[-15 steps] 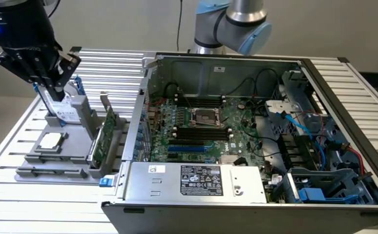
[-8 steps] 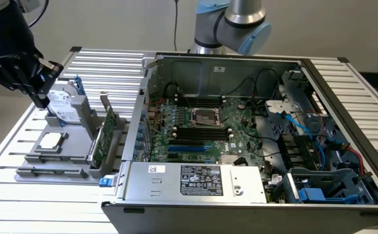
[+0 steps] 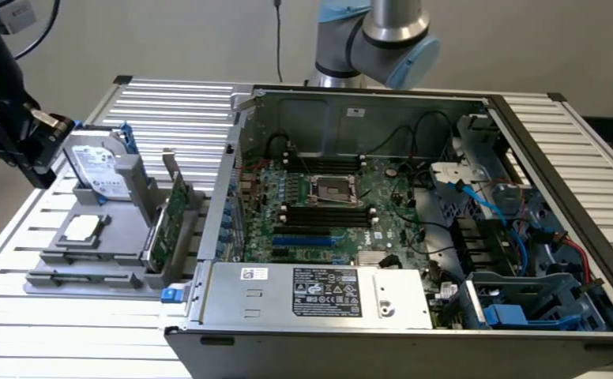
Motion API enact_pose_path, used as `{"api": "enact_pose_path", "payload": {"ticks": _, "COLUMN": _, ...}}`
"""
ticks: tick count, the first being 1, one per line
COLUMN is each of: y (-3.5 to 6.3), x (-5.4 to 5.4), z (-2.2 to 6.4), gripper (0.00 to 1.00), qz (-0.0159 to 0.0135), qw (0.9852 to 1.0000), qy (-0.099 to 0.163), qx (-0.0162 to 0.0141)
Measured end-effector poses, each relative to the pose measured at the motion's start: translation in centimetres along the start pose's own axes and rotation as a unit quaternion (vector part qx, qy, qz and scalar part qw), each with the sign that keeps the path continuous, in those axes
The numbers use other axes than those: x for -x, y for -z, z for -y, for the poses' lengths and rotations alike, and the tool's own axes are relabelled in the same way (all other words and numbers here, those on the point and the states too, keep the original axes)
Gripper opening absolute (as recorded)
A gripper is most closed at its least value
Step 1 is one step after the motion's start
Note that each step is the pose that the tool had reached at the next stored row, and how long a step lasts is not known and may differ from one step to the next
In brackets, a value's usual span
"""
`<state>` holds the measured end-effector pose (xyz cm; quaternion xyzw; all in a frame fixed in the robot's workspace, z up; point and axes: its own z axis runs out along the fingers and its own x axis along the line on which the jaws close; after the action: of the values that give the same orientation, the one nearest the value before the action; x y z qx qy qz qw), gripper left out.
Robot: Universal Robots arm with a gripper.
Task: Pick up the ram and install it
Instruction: 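Reach for the ram, then pick up the ram and move it above insertion slot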
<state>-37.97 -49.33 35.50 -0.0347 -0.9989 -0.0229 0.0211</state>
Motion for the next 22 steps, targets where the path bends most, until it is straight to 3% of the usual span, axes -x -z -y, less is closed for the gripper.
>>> {"api": "enact_pose_path", "payload": {"ticks": 8, "y": -0.26, "x": -0.27, "z": 0.44, "gripper": 0.10, "qz": -0.0019, "qw": 0.9995, "qy": 0.030, "qx": -0.0013}}
{"api": "enact_pose_path", "payload": {"ticks": 22, "y": -0.28, "x": -0.38, "z": 0.45, "gripper": 0.10, "qz": -0.0019, "qw": 0.9995, "qy": 0.031, "qx": -0.0013}}
